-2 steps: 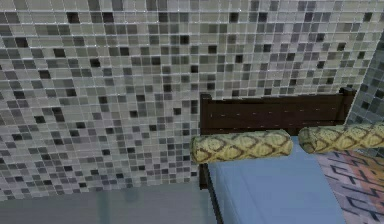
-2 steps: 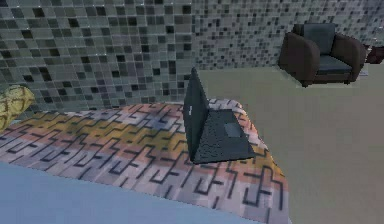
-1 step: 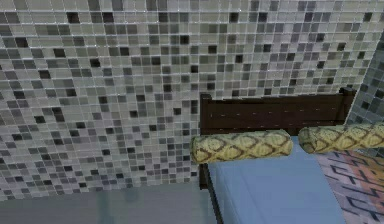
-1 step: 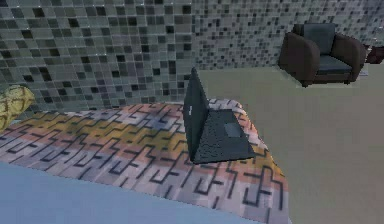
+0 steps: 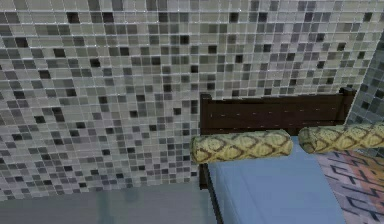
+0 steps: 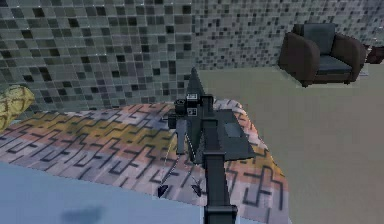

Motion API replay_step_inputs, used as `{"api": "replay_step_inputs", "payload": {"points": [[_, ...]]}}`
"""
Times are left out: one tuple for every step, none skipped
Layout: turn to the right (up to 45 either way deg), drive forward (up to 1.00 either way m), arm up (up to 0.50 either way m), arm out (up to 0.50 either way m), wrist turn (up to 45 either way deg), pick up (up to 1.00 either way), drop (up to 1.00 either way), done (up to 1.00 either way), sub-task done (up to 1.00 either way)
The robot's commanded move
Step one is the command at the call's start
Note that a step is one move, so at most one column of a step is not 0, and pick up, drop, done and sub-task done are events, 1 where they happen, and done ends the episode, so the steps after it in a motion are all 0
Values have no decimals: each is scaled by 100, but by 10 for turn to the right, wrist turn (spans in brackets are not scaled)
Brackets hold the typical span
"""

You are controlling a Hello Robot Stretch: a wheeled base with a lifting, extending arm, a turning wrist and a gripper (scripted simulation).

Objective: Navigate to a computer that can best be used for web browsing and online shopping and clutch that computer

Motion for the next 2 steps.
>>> {"api": "replay_step_inputs", "payload": {"points": [[0, 0, 0, 0, 450, 0, 0, 0, 0], [0, 0, 0, 0, 450, 0, 0, 0, 0]]}}
